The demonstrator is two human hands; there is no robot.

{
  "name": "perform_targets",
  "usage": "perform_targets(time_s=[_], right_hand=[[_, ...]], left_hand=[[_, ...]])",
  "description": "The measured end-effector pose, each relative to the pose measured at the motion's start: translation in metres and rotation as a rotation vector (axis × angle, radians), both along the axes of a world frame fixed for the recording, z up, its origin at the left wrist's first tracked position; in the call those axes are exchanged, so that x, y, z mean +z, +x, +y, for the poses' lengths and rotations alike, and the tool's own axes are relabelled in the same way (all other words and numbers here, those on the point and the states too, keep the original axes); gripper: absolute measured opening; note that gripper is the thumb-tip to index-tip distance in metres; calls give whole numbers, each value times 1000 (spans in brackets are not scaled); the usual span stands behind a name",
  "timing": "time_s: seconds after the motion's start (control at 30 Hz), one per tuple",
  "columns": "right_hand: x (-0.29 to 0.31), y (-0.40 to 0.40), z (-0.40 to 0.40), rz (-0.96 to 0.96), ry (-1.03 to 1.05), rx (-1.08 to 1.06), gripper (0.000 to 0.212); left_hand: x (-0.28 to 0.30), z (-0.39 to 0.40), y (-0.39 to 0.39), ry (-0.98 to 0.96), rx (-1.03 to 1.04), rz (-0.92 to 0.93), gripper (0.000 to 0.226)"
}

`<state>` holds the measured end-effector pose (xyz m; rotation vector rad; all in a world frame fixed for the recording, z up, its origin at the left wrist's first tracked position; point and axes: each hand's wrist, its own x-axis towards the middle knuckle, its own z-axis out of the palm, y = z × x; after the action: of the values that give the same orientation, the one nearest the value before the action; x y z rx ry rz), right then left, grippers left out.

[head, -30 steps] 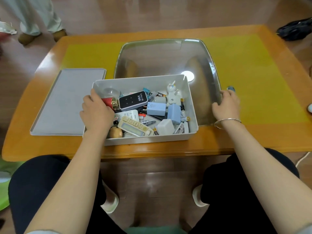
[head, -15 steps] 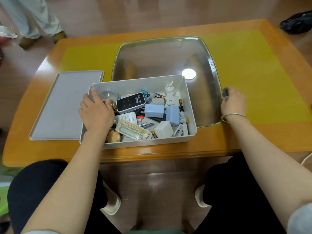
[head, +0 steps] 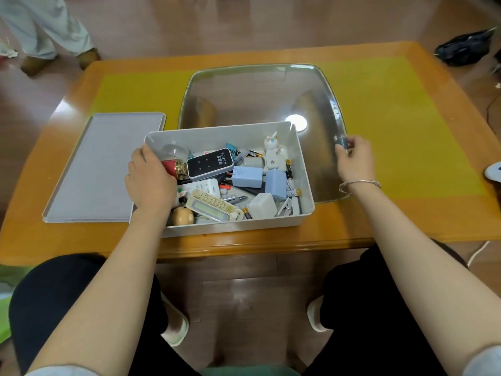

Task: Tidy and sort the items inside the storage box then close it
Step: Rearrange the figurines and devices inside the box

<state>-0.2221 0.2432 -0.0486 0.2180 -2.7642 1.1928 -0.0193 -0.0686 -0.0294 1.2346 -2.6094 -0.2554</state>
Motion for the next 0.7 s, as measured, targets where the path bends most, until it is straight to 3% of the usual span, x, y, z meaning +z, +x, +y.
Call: perform_targets(time_s=[0.17, 0.3, 0.7], right_hand=[[43, 43, -45, -25, -439, 239, 14], [47, 67, -64, -83, -445, 422, 15], [24, 85, -65, -13, -379, 213, 20]], left_hand=[[2, -3, 5, 46, -14, -33, 80], [6, -5, 8, 56, -15, 0, 77], [4, -11, 19, 56, -56, 46, 75]])
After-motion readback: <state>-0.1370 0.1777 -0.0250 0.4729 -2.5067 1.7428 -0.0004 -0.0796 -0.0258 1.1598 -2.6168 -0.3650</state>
